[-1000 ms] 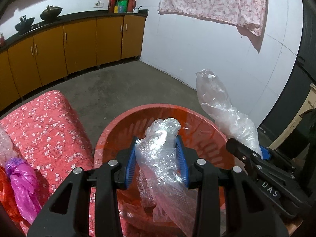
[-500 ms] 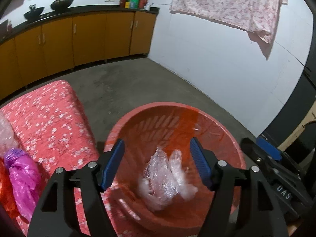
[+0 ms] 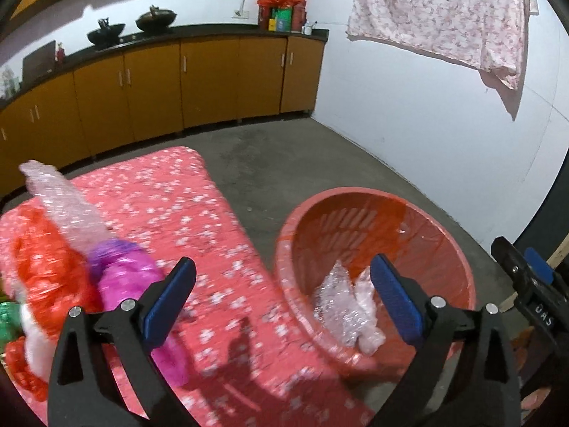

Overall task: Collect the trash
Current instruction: 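Grasp the olive paw-print bag with the left tool while the right tool grasps the pink bag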

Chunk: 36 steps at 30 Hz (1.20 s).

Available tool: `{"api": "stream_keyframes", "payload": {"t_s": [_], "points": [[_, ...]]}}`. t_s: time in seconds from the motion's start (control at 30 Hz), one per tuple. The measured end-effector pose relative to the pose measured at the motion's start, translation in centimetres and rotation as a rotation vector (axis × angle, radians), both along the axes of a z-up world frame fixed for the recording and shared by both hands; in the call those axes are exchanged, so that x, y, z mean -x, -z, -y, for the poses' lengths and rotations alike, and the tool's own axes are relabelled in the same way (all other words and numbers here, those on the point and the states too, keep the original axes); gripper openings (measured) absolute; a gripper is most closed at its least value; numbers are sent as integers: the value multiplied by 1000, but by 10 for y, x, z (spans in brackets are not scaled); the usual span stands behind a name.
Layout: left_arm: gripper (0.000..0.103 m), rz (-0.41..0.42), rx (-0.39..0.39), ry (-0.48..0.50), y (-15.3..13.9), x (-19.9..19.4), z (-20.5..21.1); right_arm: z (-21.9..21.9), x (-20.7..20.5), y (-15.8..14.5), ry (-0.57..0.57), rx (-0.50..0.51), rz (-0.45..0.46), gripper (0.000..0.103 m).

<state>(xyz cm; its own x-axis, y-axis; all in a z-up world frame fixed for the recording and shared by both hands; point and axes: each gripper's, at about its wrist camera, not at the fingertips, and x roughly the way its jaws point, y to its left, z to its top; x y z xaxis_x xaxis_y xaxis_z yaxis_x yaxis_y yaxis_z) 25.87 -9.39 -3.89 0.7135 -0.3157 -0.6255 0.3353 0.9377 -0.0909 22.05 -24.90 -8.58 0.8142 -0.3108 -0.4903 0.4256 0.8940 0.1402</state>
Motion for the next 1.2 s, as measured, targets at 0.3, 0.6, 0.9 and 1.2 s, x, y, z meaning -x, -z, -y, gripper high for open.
{"api": "stream_keyframes", "payload": {"t_s": [0.3,0.6,0.9,1.2], "points": [[98,92,-53,-52,-15,47,-61,-51,1,-16,-116,34,-5,99],[98,141,-64,-249,-28,81,-169,-122,-5,-29,-263,83,-8,99],[98,64,-73,-499,-1,84,-282,-188,-20,-27,-394,112,-35,99],[97,-47,-23,-535,30,49,-313,-231,-68,-8,-481,56,-105,90]]}}
